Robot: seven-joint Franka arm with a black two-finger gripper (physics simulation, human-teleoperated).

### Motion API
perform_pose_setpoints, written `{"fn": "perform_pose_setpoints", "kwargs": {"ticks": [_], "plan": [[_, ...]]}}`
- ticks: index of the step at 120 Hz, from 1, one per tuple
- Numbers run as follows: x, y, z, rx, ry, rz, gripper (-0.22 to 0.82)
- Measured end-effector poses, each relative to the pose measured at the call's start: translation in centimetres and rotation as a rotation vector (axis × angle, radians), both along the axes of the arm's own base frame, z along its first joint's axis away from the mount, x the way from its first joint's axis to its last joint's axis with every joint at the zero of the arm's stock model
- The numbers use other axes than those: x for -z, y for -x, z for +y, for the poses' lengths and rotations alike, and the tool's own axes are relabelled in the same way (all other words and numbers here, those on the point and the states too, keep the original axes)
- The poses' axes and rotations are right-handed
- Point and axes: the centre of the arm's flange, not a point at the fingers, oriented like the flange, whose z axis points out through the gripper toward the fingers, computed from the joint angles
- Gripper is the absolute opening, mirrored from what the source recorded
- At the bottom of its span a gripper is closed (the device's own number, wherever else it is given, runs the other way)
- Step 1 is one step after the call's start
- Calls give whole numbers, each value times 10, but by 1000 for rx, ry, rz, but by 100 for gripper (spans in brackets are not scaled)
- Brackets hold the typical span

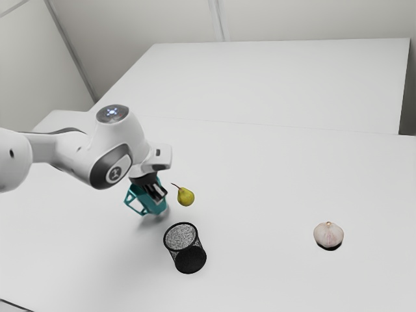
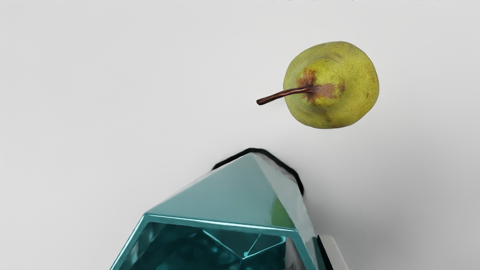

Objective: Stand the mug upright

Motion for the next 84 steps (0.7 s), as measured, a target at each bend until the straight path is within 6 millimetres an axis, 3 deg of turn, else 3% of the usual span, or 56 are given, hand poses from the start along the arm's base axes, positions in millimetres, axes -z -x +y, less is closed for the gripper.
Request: {"fn": "perform_pose_setpoints", "kwargs": {"ticks": [71, 84], "plan": [[8, -15, 4, -70, 16, 1, -17], [9, -14, 5, -75, 19, 4, -11]]}}
